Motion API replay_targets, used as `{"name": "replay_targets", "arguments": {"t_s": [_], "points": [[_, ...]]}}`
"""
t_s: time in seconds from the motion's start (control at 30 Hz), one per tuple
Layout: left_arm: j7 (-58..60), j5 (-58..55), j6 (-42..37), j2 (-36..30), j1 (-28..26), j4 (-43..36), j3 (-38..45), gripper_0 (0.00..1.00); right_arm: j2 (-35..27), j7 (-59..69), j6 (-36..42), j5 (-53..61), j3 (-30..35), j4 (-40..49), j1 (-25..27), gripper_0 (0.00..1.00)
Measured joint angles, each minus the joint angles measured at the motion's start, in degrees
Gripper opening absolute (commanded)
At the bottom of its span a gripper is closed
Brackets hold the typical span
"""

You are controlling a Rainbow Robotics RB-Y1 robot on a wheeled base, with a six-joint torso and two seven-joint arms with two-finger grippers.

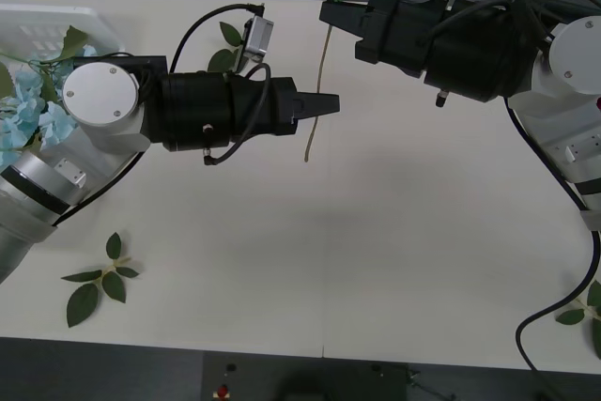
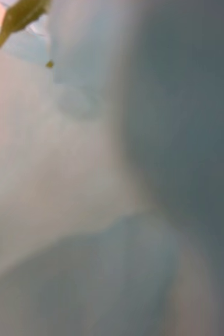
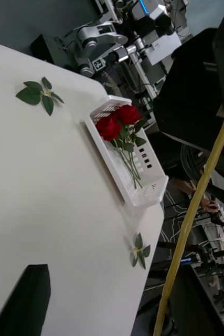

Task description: Put the red flowers into the right box and the blue flowers into the left box

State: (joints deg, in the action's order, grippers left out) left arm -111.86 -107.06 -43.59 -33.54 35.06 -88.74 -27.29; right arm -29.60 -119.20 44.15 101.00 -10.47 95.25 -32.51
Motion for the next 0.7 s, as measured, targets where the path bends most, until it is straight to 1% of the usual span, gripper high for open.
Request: {"name": "replay_targets", "arguments": {"t_s": [0.37, 0.63, 0.67, 0.7], "points": [[-2.2, -0.8, 0.3, -0.3, 0.5, 0.0, 0.0, 0.00, 0.0, -0.3, -0.2, 0.0, 0.0, 0.0, 0.0, 0.00], [-3.1, -4.3, 0.3, -2.9, 0.7, 0.0, 0.0, 0.00, 0.0, -1.6, -0.7, 0.0, 0.0, 0.0, 0.0, 0.00], [-3.6, -5.1, 0.3, -3.4, 0.7, 0.0, 0.0, 0.00, 0.0, -1.6, -0.7, 0.0, 0.0, 0.0, 0.0, 0.02], [-3.6, -6.3, 0.3, -4.1, 0.7, -0.1, 0.0, 0.00, 0.0, -1.6, -0.7, 0.0, 0.0, 0.0, 0.0, 0.38]]}}
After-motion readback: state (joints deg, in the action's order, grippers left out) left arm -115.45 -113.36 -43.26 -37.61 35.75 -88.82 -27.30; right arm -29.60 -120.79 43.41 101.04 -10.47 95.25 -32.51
